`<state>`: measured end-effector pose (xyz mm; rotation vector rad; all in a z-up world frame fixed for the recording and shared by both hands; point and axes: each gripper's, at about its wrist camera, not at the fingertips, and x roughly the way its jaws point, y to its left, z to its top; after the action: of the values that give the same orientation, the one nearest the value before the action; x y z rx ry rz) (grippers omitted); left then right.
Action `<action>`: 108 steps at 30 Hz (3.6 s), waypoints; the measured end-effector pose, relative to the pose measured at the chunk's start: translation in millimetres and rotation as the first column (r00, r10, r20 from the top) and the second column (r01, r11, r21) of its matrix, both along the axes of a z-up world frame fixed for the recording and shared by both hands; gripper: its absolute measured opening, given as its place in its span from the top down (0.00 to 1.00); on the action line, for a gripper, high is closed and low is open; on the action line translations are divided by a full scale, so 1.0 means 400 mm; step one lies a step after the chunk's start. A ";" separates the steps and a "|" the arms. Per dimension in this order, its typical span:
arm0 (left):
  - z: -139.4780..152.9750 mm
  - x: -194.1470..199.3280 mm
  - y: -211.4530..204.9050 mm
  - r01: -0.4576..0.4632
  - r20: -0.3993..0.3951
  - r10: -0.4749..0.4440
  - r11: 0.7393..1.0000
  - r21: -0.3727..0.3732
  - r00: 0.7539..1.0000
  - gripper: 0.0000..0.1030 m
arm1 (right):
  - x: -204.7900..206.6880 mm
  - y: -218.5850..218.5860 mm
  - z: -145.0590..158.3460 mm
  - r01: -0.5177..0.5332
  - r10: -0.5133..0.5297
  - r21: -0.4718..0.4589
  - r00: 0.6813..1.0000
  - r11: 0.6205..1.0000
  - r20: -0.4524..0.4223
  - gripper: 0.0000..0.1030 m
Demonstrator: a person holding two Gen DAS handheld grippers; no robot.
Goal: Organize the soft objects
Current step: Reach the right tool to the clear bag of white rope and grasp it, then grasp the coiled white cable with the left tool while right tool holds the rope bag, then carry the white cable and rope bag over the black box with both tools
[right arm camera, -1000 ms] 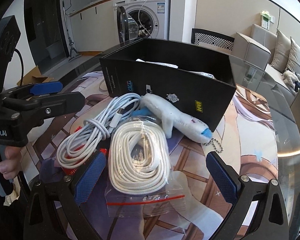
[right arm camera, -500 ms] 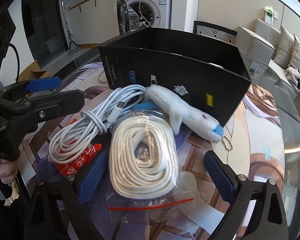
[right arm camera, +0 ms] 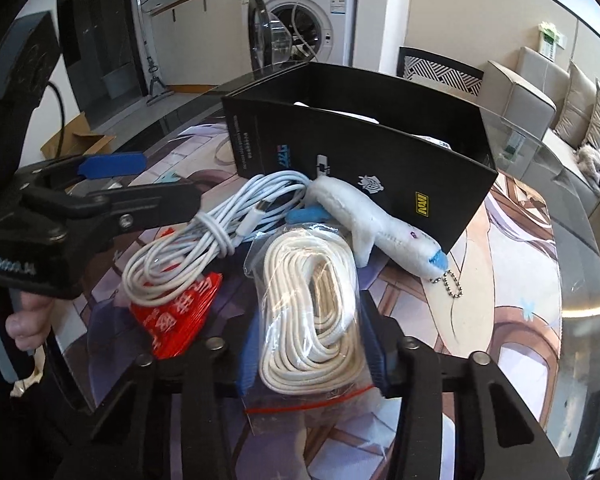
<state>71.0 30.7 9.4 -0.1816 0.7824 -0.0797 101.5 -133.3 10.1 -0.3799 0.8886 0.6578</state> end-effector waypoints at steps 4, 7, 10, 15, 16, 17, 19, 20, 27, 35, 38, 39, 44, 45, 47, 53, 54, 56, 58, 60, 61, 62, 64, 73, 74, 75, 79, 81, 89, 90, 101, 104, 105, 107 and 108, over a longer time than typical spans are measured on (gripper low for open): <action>-0.002 -0.002 -0.009 0.008 -0.001 -0.008 1.000 0.009 1.000 0.00 | -0.012 -0.007 0.020 -0.019 0.019 0.016 1.000 1.000 0.014 0.61; -0.006 -0.001 -0.010 0.010 -0.005 -0.010 1.000 0.005 1.000 0.00 | -0.020 -0.019 0.056 -0.020 0.018 0.035 0.999 0.999 0.043 0.61; -0.010 0.000 -0.009 0.010 -0.010 -0.010 1.000 0.002 1.000 0.00 | -0.025 -0.038 0.093 -0.001 -0.005 0.065 0.996 0.998 0.089 0.61; -0.019 0.008 -0.023 0.040 -0.034 -0.040 0.999 -0.005 0.999 0.02 | -0.031 -0.054 0.125 0.033 -0.046 0.089 0.989 0.996 0.143 0.61; -0.022 0.010 -0.026 0.043 -0.040 -0.043 0.999 -0.007 0.998 0.02 | -0.029 -0.057 0.129 0.038 -0.052 0.092 0.988 0.995 0.149 0.61; -0.025 0.013 -0.028 0.045 -0.048 -0.046 0.999 -0.012 0.998 0.02 | -0.027 -0.061 0.131 0.042 -0.056 0.097 0.987 0.994 0.150 0.61; -0.030 0.020 -0.032 0.048 -0.063 -0.050 0.998 -0.027 0.997 0.02 | -0.026 -0.066 0.138 0.046 -0.061 0.103 0.987 0.994 0.150 0.61; -0.032 0.023 -0.034 0.050 -0.068 -0.052 0.998 -0.033 0.996 0.02 | -0.027 -0.071 0.142 0.046 -0.062 0.104 0.986 0.993 0.152 0.61; -0.050 0.046 -0.073 0.090 -0.104 -0.091 0.996 -0.012 0.990 0.16 | -0.022 -0.076 0.143 0.058 -0.074 0.111 0.986 0.992 0.152 0.61; -0.040 0.043 -0.107 0.131 -0.089 -0.127 0.991 0.036 0.988 0.47 | -0.021 -0.075 0.136 0.056 -0.072 0.116 0.987 0.992 0.142 0.61; -0.035 0.039 -0.111 0.151 -0.084 -0.148 0.988 0.029 0.985 0.63 | -0.022 -0.072 0.135 0.050 -0.066 0.114 0.988 0.992 0.141 0.61; -0.035 0.037 -0.110 0.153 -0.083 -0.150 0.988 0.025 0.985 0.63 | -0.023 -0.070 0.135 0.048 -0.064 0.114 0.988 0.992 0.142 0.61; -0.031 0.028 -0.102 0.161 -0.073 -0.160 0.987 0.009 0.984 0.65 | -0.024 -0.068 0.135 0.048 -0.064 0.118 0.988 0.992 0.140 0.61; -0.029 0.027 -0.102 0.163 -0.071 -0.162 0.987 0.009 0.984 0.66 | -0.024 -0.068 0.136 0.049 -0.065 0.120 0.988 0.992 0.140 0.61; -0.026 0.023 -0.098 0.163 -0.066 -0.163 0.987 0.008 0.984 0.66 | -0.025 -0.066 0.136 0.047 -0.064 0.119 0.988 0.992 0.141 0.61; -0.017 0.010 -0.090 0.161 -0.050 -0.161 0.987 0.006 0.986 0.66 | -0.029 -0.067 0.143 0.047 -0.066 0.121 0.986 0.992 0.152 0.61; -0.014 0.008 -0.089 0.161 -0.046 -0.160 0.987 0.004 0.986 0.66 | -0.030 -0.067 0.145 0.049 -0.067 0.122 0.986 0.991 0.153 0.61; -0.008 0.004 -0.087 0.159 -0.038 -0.159 0.987 0.001 0.987 0.66 | -0.033 -0.068 0.147 0.051 -0.070 0.123 0.985 0.991 0.156 0.61; -0.003 -0.001 -0.086 0.161 -0.032 -0.161 0.987 -0.002 0.986 0.66 | -0.037 -0.070 0.151 0.053 -0.073 0.125 0.984 0.991 0.161 0.61; 0.002 -0.003 -0.086 0.160 -0.027 -0.160 0.987 -0.005 0.987 0.66 | -0.038 -0.072 0.154 0.055 -0.076 0.128 0.983 0.990 0.165 0.61; 0.006 -0.004 -0.085 0.160 -0.023 -0.160 0.987 -0.006 0.987 0.66 | -0.037 -0.074 0.156 0.056 -0.078 0.130 0.983 0.990 0.166 0.61; 0.008 -0.005 -0.084 0.160 -0.020 -0.160 0.987 -0.008 0.987 0.66 | -0.036 -0.075 0.158 0.058 -0.079 0.130 0.983 0.990 0.168 0.61; 0.014 -0.008 -0.082 0.162 -0.014 -0.162 0.987 -0.011 0.987 0.66 | -0.036 -0.078 0.162 0.060 -0.082 0.133 0.982 0.989 0.171 0.61; 0.044 -0.023 -0.068 0.157 0.029 -0.156 0.987 -0.030 0.987 0.66 | -0.039 -0.090 0.174 0.075 -0.103 0.149 0.977 0.986 0.189 0.61; 0.048 -0.024 -0.064 0.155 0.034 -0.154 0.987 -0.034 0.988 0.66 | -0.039 -0.091 0.175 0.078 -0.106 0.151 0.976 0.986 0.190 0.61; 0.052 -0.025 -0.063 0.154 0.039 -0.153 0.987 -0.035 0.987 0.66 | -0.038 -0.093 0.176 0.080 -0.109 0.152 0.975 0.985 0.191 0.61; 0.067 -0.029 -0.055 0.145 0.062 -0.142 0.989 -0.041 0.988 0.66 | -0.037 -0.098 0.180 0.091 -0.122 0.161 0.974 0.983 0.193 0.61; 0.075 -0.030 -0.051 0.143 0.071 -0.139 0.989 -0.043 0.988 0.66 | -0.037 -0.099 0.181 0.094 -0.125 0.162 0.973 0.982 0.194 0.61; 0.097 -0.030 -0.032 0.127 0.099 -0.120 0.990 -0.057 0.988 0.66 | -0.025 -0.101 0.179 0.111 -0.145 0.181 0.972 0.977 0.184 0.60; 0.098 -0.028 -0.027 0.124 0.100 -0.118 0.990 -0.062 0.988 0.66 | -0.021 -0.103 0.178 0.115 -0.149 0.185 0.972 0.976 0.180 0.60; 0.140 0.029 0.001 0.104 0.120 -0.090 0.987 -0.120 0.989 0.66 | 0.041 -0.095 0.197 0.156 -0.190 0.231 0.972 0.960 0.135 0.60; 0.150 0.056 -0.002 0.109 0.122 -0.093 0.986 -0.126 0.988 0.66 | 0.063 -0.094 0.202 0.167 -0.202 0.237 0.970 0.957 0.133 0.60; 0.151 0.066 -0.003 0.111 0.122 -0.095 0.985 -0.130 0.988 0.66 | 0.070 -0.092 0.201 0.173 -0.209 0.239 0.969 0.955 0.132 0.60; 0.154 0.088 -0.008 0.111 0.120 -0.095 0.985 -0.135 0.988 0.66 | 0.084 -0.088 0.199 0.186 -0.222 0.245 0.966 0.952 0.129 0.60; 0.153 0.099 -0.010 0.111 0.118 -0.095 0.984 -0.139 0.988 0.66 | 0.090 -0.088 0.197 0.191 -0.228 0.249 0.965 0.950 0.127 0.60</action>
<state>110.7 26.8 70.7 -0.2728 0.6748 -0.2436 137.7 -168.3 88.8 -0.1186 0.6832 0.5212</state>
